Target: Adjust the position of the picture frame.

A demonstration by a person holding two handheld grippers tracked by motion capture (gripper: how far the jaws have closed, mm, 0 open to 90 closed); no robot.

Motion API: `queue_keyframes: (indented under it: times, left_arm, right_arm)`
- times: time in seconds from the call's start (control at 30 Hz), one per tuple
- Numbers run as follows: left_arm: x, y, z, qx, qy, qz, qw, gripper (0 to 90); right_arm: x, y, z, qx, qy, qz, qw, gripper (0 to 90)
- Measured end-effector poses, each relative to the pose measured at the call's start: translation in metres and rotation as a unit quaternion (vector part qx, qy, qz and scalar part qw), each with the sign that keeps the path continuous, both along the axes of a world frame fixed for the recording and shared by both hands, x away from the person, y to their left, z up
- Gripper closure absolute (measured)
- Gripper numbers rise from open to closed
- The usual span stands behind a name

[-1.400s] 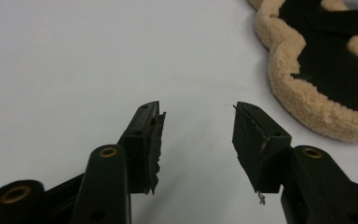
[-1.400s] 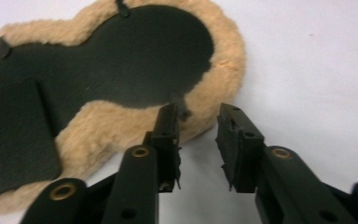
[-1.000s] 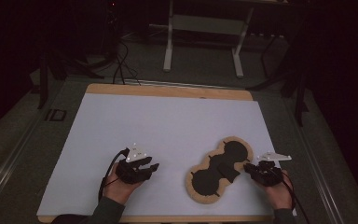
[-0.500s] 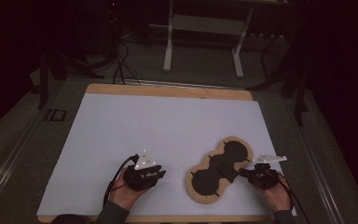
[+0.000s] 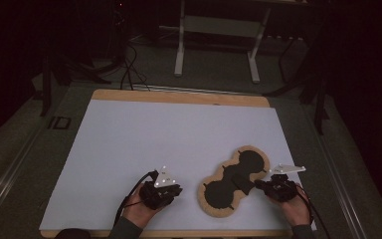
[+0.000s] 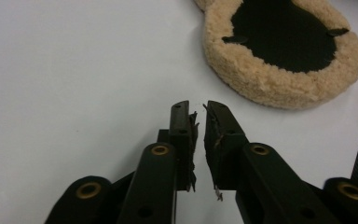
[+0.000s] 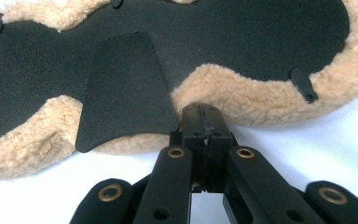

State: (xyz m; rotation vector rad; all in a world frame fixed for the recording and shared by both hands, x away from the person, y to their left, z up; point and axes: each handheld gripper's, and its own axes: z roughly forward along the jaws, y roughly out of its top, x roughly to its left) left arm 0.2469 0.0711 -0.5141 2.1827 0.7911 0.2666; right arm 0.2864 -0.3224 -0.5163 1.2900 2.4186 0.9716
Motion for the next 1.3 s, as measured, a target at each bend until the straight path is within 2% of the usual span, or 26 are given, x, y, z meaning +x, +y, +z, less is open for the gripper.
queue_keyframes:
  times: [0.1, 0.2, 0.73, 1.0, 1.17, 1.3]
  left_arm:
    - [-0.001, -0.002, 0.0, 0.002, -0.002, -0.003, 1.0, 86.0]
    - [-0.001, -0.004, -0.001, 0.003, -0.003, -0.005, 1.0, 87.6]
    - [-0.001, -0.008, -0.007, 0.015, -0.005, -0.007, 0.9999, 87.9]
    - [-0.005, -0.016, -0.012, 0.017, -0.001, -0.02, 0.9996, 88.0]
    - [-0.008, -0.023, -0.016, 0.025, -0.002, -0.026, 0.9993, 87.9]
    - [-0.008, -0.024, -0.019, 0.033, 0.001, -0.025, 0.9991, 87.8]
  right_arm:
    - [0.002, 0.002, -0.006, -0.027, 0.016, -0.004, 0.9995, 90.0]
    - [0.002, 0.005, -0.006, -0.036, 0.016, -0.002, 0.9992, 90.0]
    - [0.002, 0.01, -0.006, -0.023, 0.02, 0.012, 0.9995, 90.0]
    - [0.004, 0.018, -0.007, -0.017, 0.026, 0.019, 0.9993, 90.0]
    - [0.004, 0.022, -0.007, -0.017, 0.024, 0.02, 0.9994, 90.0]
    - [0.005, 0.031, -0.007, -0.026, 0.019, 0.025, 0.9992, 90.0]
